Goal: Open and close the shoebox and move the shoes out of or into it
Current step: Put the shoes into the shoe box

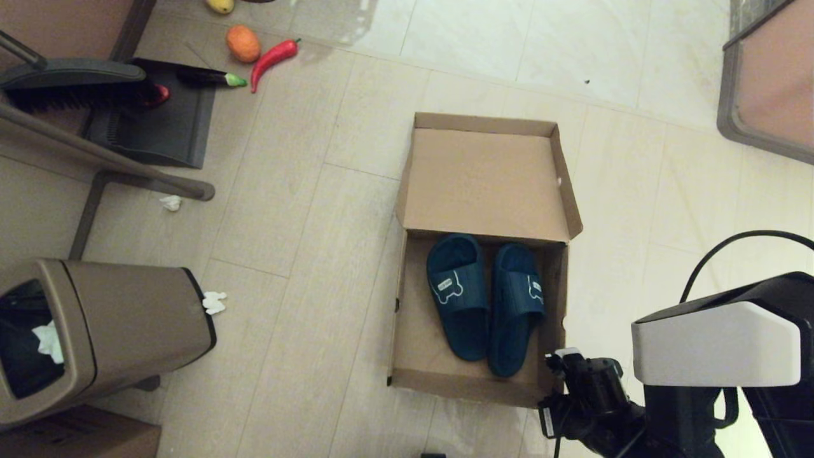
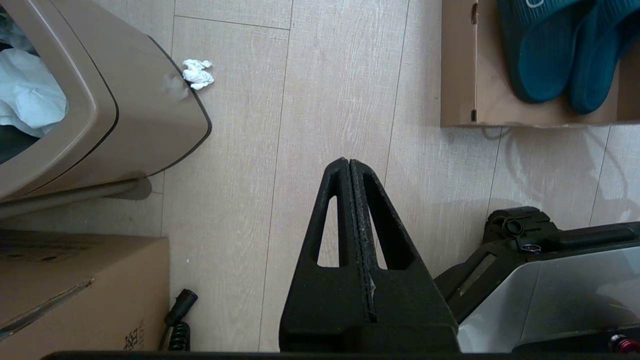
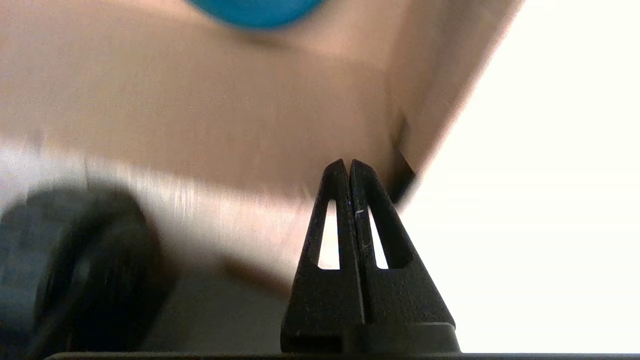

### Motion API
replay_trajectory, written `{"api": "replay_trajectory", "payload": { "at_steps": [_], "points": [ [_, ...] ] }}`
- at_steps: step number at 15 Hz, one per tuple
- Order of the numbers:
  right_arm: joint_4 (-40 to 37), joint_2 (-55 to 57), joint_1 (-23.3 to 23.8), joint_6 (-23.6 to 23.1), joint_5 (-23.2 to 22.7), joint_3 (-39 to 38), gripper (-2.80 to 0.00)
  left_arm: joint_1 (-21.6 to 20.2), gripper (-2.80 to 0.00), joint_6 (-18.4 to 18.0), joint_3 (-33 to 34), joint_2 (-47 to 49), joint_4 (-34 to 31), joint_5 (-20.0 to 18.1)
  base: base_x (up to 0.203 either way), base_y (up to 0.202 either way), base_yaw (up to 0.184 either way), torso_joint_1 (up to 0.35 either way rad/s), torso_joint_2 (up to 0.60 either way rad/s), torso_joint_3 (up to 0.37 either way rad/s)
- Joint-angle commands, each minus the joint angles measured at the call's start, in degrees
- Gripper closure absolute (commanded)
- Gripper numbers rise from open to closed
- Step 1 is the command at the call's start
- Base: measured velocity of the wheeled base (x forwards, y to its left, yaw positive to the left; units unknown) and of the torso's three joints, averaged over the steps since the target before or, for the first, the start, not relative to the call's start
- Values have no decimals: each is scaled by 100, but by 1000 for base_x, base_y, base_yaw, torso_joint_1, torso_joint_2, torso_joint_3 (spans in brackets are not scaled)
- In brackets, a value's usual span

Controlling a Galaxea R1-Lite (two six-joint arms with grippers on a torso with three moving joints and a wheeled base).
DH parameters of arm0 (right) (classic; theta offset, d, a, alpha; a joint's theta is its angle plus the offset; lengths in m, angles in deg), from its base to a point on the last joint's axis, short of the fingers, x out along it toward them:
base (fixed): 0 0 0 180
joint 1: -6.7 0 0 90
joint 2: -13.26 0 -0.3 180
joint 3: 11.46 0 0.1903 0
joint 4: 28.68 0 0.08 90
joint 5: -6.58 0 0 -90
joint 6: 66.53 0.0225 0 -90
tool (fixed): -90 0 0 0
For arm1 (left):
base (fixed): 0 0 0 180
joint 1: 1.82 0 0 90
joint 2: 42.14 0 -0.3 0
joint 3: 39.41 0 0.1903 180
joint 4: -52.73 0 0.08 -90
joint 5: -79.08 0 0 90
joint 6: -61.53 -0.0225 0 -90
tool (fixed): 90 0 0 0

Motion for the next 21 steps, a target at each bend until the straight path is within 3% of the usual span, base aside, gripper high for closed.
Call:
{"api": "replay_trajectory", "payload": {
  "at_steps": [1,3,5,7,12,15,17,21],
  "points": [
    [101,-313,-6,6,-64,-388,0,0,0,2,4,7,-8,-2,0,0,0,0,0,0],
    [136,-813,-39,-6,-327,-440,0,0,0,2,4,16,-8,-2,0,0,0,0,0,0],
    [-64,-990,-95,-128,-431,261,0,0,0,2,4,16,-8,-2,0,0,0,0,0,0],
    [-758,-1105,-178,-188,-463,1451,0,0,0,2,4,8,-8,1,0,0,0,0,0,0],
    [-3129,-692,-330,-170,-460,5329,0,0,0,2,4,7,-8,6,0,0,0,0,0,0],
    [-4605,-490,-412,-13,-445,6843,0,0,0,2,4,16,-8,6,0,0,0,0,0,0],
    [-4948,-274,-450,41,-442,7039,0,0,0,2,4,25,-8,6,0,0,0,0,0,0],
    [-4933,-397,-660,135,-444,6802,0,0,0,2,4,25,-8,6,0,0,0,0,0,0]
  ]
}}
